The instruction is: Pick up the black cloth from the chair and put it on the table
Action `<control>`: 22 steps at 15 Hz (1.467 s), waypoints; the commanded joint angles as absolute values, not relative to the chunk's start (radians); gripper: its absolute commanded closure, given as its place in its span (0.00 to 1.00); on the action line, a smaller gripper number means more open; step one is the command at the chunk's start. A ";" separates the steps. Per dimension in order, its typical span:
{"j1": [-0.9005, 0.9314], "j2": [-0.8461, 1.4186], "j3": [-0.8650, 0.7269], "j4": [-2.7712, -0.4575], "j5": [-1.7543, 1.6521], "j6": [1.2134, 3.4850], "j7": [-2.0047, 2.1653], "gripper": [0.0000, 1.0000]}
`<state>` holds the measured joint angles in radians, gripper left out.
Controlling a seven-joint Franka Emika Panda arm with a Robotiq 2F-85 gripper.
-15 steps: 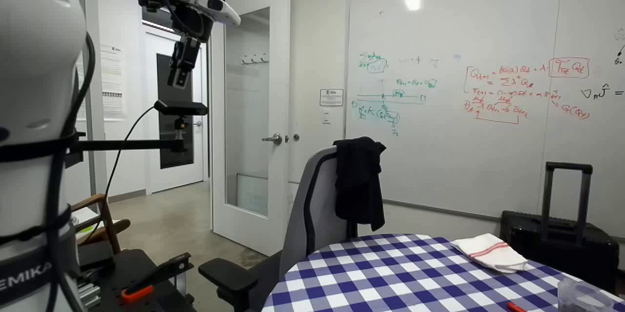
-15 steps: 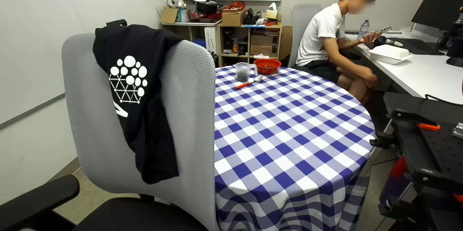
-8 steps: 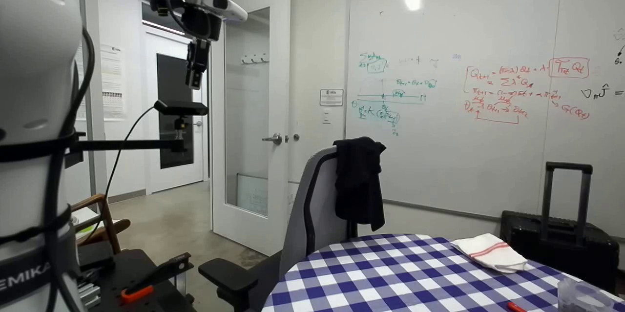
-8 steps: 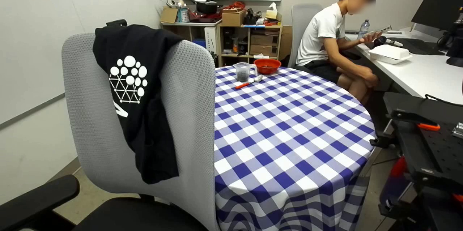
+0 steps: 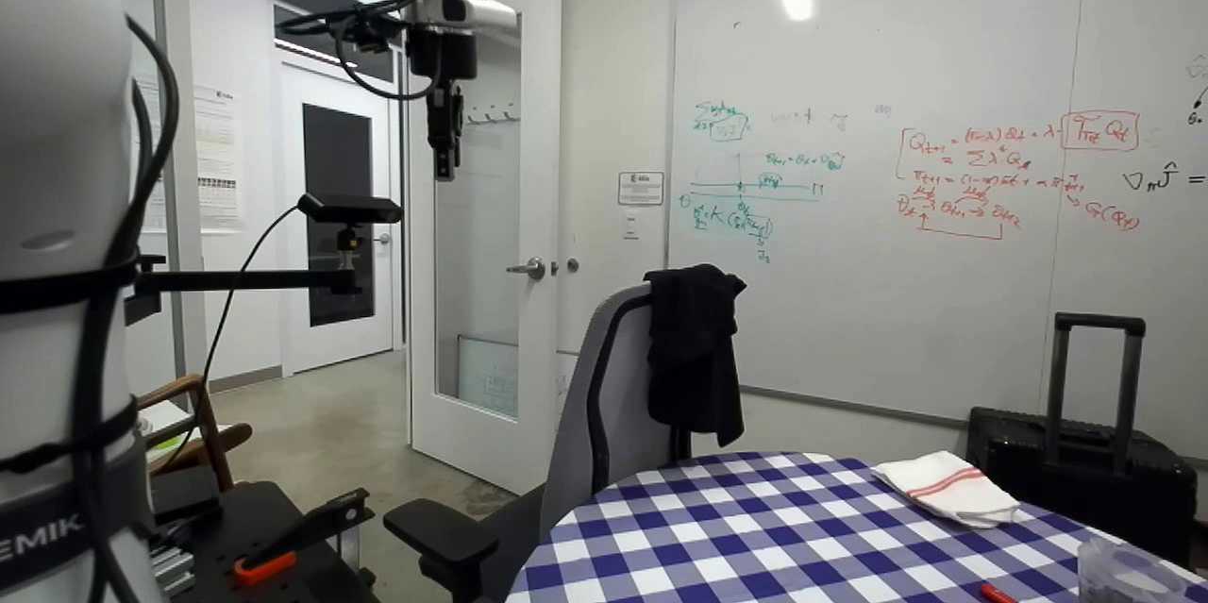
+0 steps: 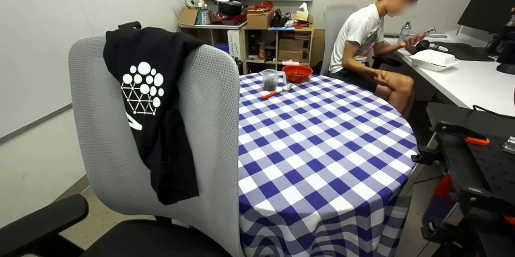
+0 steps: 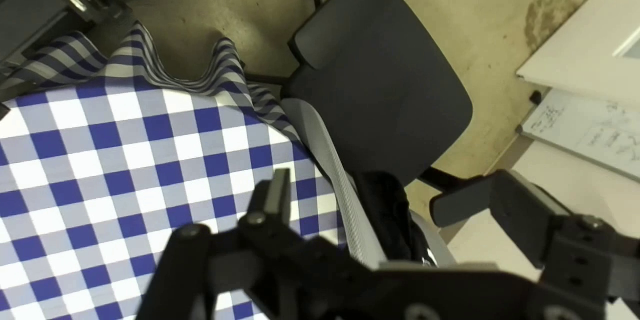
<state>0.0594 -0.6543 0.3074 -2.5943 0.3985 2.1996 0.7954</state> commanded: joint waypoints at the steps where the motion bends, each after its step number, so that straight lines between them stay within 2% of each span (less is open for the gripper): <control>1: 0.016 -0.685 0.305 -2.626 0.369 2.324 0.907 0.00; 5: -0.069 -0.708 0.354 -2.646 0.241 2.424 1.064 0.00; 6: -0.006 -0.668 0.293 -2.620 0.275 2.387 0.994 0.00; 12: -0.035 -0.683 0.318 -2.631 0.234 2.402 1.057 0.00; 17: -0.107 -0.569 0.307 -2.556 0.255 2.453 1.283 0.00; 22: -0.153 -0.358 0.308 -2.423 0.220 2.579 1.477 0.00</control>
<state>-0.1415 -0.5173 0.3009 -2.5357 0.2592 2.5167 1.3629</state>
